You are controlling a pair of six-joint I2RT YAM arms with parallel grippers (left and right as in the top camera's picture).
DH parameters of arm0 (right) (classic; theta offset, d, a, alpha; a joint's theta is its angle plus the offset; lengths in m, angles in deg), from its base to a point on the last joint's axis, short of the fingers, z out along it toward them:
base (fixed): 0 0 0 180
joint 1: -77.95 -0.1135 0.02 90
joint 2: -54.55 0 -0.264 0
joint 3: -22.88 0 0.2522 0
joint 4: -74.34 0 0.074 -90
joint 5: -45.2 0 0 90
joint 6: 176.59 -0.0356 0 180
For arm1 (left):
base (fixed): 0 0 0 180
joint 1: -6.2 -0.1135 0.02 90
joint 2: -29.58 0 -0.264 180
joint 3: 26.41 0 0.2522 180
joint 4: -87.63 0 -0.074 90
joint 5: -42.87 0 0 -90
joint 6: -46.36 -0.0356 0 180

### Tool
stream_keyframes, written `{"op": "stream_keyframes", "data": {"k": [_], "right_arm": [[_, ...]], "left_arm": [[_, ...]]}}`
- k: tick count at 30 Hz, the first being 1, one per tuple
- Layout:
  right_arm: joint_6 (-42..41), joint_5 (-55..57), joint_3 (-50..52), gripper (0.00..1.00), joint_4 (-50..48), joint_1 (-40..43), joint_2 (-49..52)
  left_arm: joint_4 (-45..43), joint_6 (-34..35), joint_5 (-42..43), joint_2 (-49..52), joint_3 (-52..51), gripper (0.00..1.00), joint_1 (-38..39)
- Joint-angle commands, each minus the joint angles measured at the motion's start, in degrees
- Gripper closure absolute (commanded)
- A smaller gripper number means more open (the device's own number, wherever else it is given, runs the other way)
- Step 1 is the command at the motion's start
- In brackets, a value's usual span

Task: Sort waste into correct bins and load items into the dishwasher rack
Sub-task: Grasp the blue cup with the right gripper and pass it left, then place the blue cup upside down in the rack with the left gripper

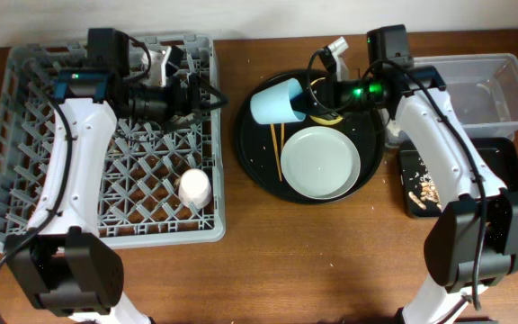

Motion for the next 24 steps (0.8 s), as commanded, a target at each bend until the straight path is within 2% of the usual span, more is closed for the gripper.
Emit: {"op": "stream_keyframes", "data": {"k": [1, 3, 6, 13, 17, 22, 24], "right_arm": [[2.3, -9.9, 1.4, 0.96, -2.8, -1.4, 0.0], [2.3, -10.1, 1.4, 0.96, -3.5, -2.1, 0.0], [2.2, -10.1, 1.4, 0.96, -4.3, -4.1, 0.0], [0.2, -8.9, 1.4, 0.96, -7.8, -8.9, 1.0], [-4.7, -5.8, 1.4, 0.96, -13.2, -11.7, 1.5], [-6.8, -2.3, 1.4, 0.96, -15.3, -12.5, 1.5], [-6.8, -1.4, 1.4, 0.96, -15.5, -12.5, 1.5]], "left_arm": [[-3.1, -2.8, 17.4, -1.0, -6.3, 0.01, -0.1], [-5.0, -2.8, 20.9, -1.0, -9.7, 0.01, -0.1], [-10.0, -2.8, 30.5, -1.0, -14.3, 0.01, -0.1], [-10.8, -2.8, 35.1, -1.0, -15.1, 0.01, -0.1], [-10.7, -2.8, 35.1, -1.0, -15.1, 0.01, -0.1], [-10.7, -2.8, 35.1, -1.0, -15.1, 0.11, -0.1], [-10.7, -2.8, 35.1, -1.0, -15.1, 0.23, -0.1]]}}
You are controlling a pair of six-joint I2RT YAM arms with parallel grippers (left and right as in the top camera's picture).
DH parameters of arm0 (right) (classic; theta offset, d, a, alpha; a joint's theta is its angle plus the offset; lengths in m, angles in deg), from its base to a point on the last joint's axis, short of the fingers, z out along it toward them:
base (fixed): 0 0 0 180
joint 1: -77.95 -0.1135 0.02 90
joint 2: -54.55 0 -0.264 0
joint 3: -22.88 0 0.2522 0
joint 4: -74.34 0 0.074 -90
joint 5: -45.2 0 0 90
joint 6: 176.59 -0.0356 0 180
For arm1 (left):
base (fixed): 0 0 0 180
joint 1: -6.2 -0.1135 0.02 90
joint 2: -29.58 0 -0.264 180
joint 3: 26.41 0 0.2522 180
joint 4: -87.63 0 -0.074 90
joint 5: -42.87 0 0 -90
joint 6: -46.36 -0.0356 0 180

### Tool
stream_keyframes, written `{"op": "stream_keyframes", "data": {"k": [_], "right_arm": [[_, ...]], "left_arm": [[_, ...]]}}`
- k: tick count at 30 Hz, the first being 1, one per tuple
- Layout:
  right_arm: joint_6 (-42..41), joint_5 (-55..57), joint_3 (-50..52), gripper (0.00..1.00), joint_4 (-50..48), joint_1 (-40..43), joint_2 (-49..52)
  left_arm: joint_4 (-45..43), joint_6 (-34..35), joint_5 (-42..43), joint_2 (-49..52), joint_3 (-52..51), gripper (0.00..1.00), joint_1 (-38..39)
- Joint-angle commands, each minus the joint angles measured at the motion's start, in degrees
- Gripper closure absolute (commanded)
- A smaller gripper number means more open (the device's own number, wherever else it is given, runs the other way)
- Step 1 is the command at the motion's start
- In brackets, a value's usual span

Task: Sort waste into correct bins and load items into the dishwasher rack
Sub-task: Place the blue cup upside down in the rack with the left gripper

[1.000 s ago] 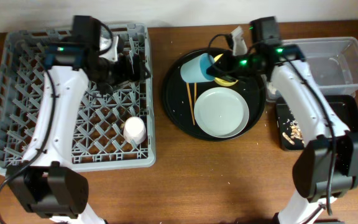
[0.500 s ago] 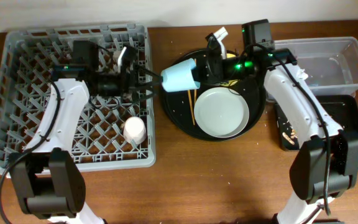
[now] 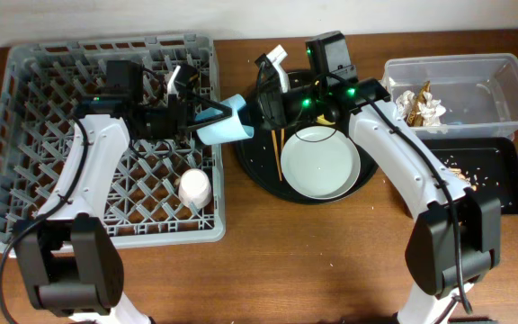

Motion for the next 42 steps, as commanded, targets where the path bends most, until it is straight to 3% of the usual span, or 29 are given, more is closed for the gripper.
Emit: {"op": "stream_keyframes", "data": {"k": [1, 4, 8, 10, 12, 14, 17, 24, 30, 37, 42], "right_arm": [[-1.1, 3.1, 0.2, 0.96, -0.5, -0.2, 0.6], [-1.4, 5.4, 0.2, 0.96, -0.7, -0.2, 0.6], [-1.6, 6.1, 0.2, 0.96, -1.1, -0.2, 0.6], [-1.6, 7.4, 0.2, 0.96, -1.0, -0.2, 0.6], [-1.5, 7.6, 0.2, 0.74, -1.1, -0.2, 0.6], [-1.6, 8.0, 0.2, 0.36, -1.0, 0.5, 0.6], [-1.6, 8.1, 0.2, 0.26, -0.8, 3.4, 0.6], [3.7, 18.7, 0.2, 0.21, 12.9, 13.8, -0.7], [8.7, 37.4, 0.2, 0.21, 24.3, 14.5, -4.9], [11.0, 40.6, 0.2, 0.2, 29.0, 14.4, -5.0], [11.2, 40.6, 0.2, 0.2, 30.2, 14.4, -5.0]], "left_arm": [[-0.1, -1.0, 1.7, -1.0, -0.4, 0.28, 0.0], [-0.1, -1.0, 1.7, -1.0, -0.4, 0.39, 0.0], [-0.1, -1.0, 1.7, -1.0, -0.4, 0.39, 0.0], [-0.1, -1.0, 1.5, -1.0, -0.4, 0.51, 0.0], [-0.1, -1.0, -0.7, -1.0, -0.4, 0.66, 0.0], [-0.1, -1.0, -3.4, -1.0, -0.4, 0.66, -0.2], [-0.1, -0.4, -7.6, -1.0, -0.3, 0.67, -1.5], [0.6, 7.1, -42.4, -1.6, 3.7, 0.68, -3.5], [6.7, 8.1, -84.4, -1.7, 11.7, 0.67, 2.8], [7.4, 7.8, -94.4, 2.8, 11.7, 0.67, 9.7], [8.2, 7.8, -95.6, 7.1, 11.7, 0.67, 10.1]]}}
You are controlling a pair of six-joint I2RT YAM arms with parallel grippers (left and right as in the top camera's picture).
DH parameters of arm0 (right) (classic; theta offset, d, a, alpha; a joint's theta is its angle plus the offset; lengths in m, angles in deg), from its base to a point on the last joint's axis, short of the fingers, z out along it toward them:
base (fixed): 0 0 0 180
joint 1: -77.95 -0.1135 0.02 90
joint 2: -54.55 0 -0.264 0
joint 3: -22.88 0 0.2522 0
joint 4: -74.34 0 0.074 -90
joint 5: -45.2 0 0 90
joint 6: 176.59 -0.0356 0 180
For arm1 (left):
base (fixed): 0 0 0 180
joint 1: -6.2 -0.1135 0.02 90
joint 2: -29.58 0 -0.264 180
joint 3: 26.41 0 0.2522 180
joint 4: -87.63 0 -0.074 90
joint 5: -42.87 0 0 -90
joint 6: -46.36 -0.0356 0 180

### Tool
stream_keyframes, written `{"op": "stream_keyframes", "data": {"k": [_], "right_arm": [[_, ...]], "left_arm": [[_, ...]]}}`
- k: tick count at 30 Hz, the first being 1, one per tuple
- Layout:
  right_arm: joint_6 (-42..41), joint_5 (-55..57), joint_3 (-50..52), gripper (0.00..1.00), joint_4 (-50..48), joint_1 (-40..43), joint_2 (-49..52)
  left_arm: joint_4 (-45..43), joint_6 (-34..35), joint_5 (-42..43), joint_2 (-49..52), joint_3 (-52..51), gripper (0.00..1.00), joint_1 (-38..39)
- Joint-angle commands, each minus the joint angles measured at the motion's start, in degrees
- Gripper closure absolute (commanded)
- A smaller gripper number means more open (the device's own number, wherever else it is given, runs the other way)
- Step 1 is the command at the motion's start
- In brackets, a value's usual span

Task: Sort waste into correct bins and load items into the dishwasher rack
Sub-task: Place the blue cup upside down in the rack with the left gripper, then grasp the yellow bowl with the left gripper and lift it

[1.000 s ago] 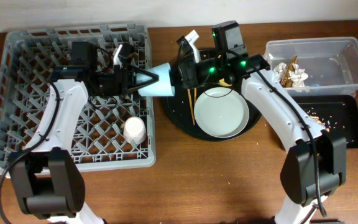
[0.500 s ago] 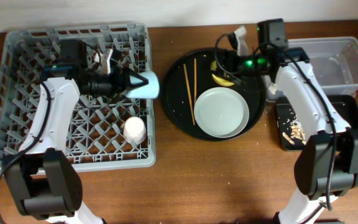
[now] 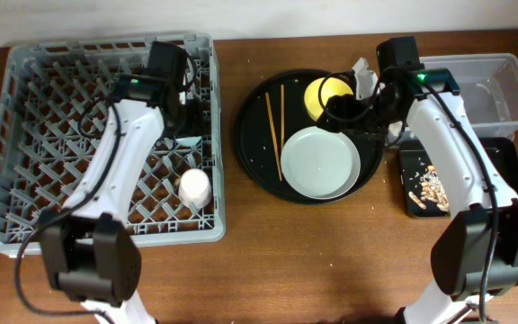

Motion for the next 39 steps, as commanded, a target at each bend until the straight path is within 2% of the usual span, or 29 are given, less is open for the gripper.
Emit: {"op": "stream_keyframes", "data": {"k": [1, 2, 3, 5, 6, 7, 11, 14, 19, 20, 23, 28, 33, 39], "right_arm": [[1.0, 1.3, 0.2, 0.21, 0.6, -0.2, -1.2], [1.0, 1.4, 0.2, 0.21, 0.6, -0.2, -1.2], [1.0, 1.3, 0.2, 0.21, 0.7, -0.2, -1.2], [1.0, 1.3, 0.2, 0.21, 0.7, -0.2, -1.2], [1.0, 1.3, 0.2, 0.2, 0.7, -0.2, -1.2], [1.0, 1.3, 0.2, 0.21, 0.7, -0.2, -1.2], [1.0, 1.3, -0.8, 0.21, 0.4, 0.0, -1.4], [1.0, 2.2, -3.2, 0.2, 1.6, 0.0, -3.2], [-2.7, 14.8, -8.4, 0.13, 7.6, 1.4, -11.3], [-2.7, 15.3, -9.4, 0.07, 9.1, 2.8, -13.9], [-2.7, 15.2, -10.0, 0.01, 11.9, 7.5, -21.4], [-2.6, 15.7, -10.0, 0.01, 17.0, 12.6, -30.2], [-2.4, 16.1, -9.5, 0.01, 21.3, 12.6, -30.9], [-2.4, 16.1, -8.0, 0.01, 22.3, 12.6, -30.9]], "left_arm": [[0.3, 0.2, -3.3, 3.8, 0.7, 0.67, -0.1], [0.2, 0.2, -3.3, 5.0, 0.7, 0.67, -0.1], [0.0, 0.2, -3.2, 6.1, 0.7, 0.59, -0.1], [-0.6, 0.2, -3.2, 7.1, 0.7, 0.23, -0.1], [-0.8, 0.2, -3.2, 7.4, 0.7, 0.08, -0.1], [-1.2, 0.2, -3.3, 7.4, 0.8, 0.01, -0.1], [0.0, 0.1, -3.3, 7.4, 4.7, 0.01, -0.1], [5.2, 0.1, -3.2, 7.4, 13.5, 0.01, -0.1], [8.0, -3.6, 3.1, 7.4, 25.0, 0.01, 3.5], [7.0, -3.5, 3.0, 7.4, 25.8, 0.01, 5.5], [1.5, -3.5, 3.0, 7.8, 25.9, 0.01, 10.8], [-10.5, -3.3, 2.4, 12.7, 25.9, 0.01, 17.9], [-20.2, -1.5, 1.3, 24.1, 27.4, 0.01, 21.4], [-19.0, -1.2, 0.8, 35.6, 40.5, 0.01, 23.8]]}}
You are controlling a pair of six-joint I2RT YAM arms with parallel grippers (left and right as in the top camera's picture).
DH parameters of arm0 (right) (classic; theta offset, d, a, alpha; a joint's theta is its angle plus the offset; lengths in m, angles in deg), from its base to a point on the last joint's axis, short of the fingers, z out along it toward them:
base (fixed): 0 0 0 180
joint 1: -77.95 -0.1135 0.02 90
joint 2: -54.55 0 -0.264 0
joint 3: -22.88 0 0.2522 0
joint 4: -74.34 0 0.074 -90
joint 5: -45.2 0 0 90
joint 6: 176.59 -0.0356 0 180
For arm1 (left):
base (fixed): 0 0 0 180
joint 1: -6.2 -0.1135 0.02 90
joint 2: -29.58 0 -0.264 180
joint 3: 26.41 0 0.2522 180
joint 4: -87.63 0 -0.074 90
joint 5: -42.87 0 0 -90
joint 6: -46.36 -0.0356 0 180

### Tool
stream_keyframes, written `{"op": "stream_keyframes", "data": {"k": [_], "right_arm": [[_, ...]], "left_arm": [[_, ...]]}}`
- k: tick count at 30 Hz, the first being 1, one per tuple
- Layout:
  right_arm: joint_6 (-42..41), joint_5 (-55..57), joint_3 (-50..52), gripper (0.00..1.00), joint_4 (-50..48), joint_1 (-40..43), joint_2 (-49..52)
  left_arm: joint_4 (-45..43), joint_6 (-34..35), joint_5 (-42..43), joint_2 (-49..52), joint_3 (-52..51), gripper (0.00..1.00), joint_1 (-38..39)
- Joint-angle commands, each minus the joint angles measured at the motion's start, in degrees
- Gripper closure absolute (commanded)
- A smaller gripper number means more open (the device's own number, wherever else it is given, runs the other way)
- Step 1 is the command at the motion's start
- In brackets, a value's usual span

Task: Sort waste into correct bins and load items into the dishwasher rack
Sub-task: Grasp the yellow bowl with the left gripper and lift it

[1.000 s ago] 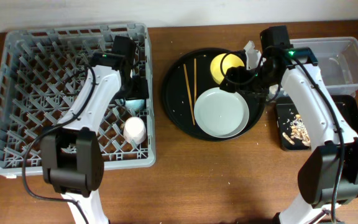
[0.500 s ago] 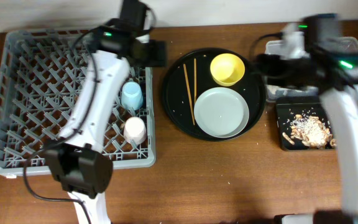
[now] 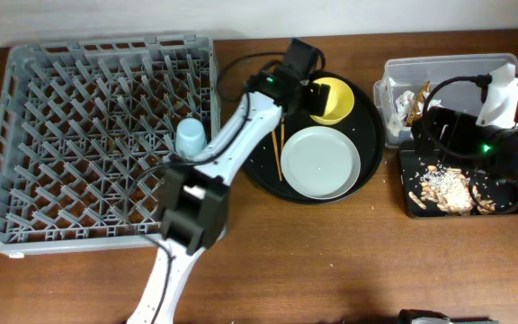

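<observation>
A light blue cup (image 3: 190, 138) stands mouth-down in the grey dish rack (image 3: 52, 108). My left arm stretches from the rack over to the round black tray (image 3: 254, 166), and its gripper (image 3: 314, 93) is at the left rim of the yellow bowl (image 3: 334, 97). Whether its fingers are on the rim is unclear. A white plate (image 3: 320, 162) and chopsticks (image 3: 279, 148) lie on the tray. My right gripper (image 3: 438, 135) hovers over the black bin (image 3: 502, 205) of food scraps, its fingers indistinct.
A clear bin (image 3: 448, 67) at the back right holds crumpled paper (image 3: 414, 101). The left arm's lower links cross the rack's right edge and hide part of it. Cables loop near both wrists.
The left gripper has moved from inside the rack to the yellow bowl on the tray, and the blue cup now shows in the rack. The right gripper has left the bowl and is over the black bin.
First the right gripper held the blue cup over the tray while the left was in the rack. Then both met at the rack's edge with the cup between them. Then the left was in the rack and the right at the bowl. Now the cup stands in the rack.
</observation>
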Motion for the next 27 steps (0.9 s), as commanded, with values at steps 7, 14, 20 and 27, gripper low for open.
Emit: {"op": "stream_keyframes", "data": {"k": [7, 14, 20, 27], "right_arm": [[0.2, 1.0, 0.6, 0.01, 1.8, 0.4, 0.1], [0.2, 1.0, 0.6, 0.01, 1.9, 0.4, 0.1], [0.2, 1.2, 0.6, 0.01, 1.9, 0.4, 0.1], [-0.1, 1.1, 0.6, 0.01, 2.6, 0.3, 1.6]], "left_arm": [[0.2, 7.8, -3.5, 11.4, 9.9, 0.26, 3.1], [0.6, 9.9, -5.6, 12.1, 9.9, 0.59, 3.6], [1.7, 10.7, -5.7, 12.0, 9.9, 0.83, 3.6], [6.1, 10.7, -7.3, 6.2, 10.3, 0.99, 3.2]]}}
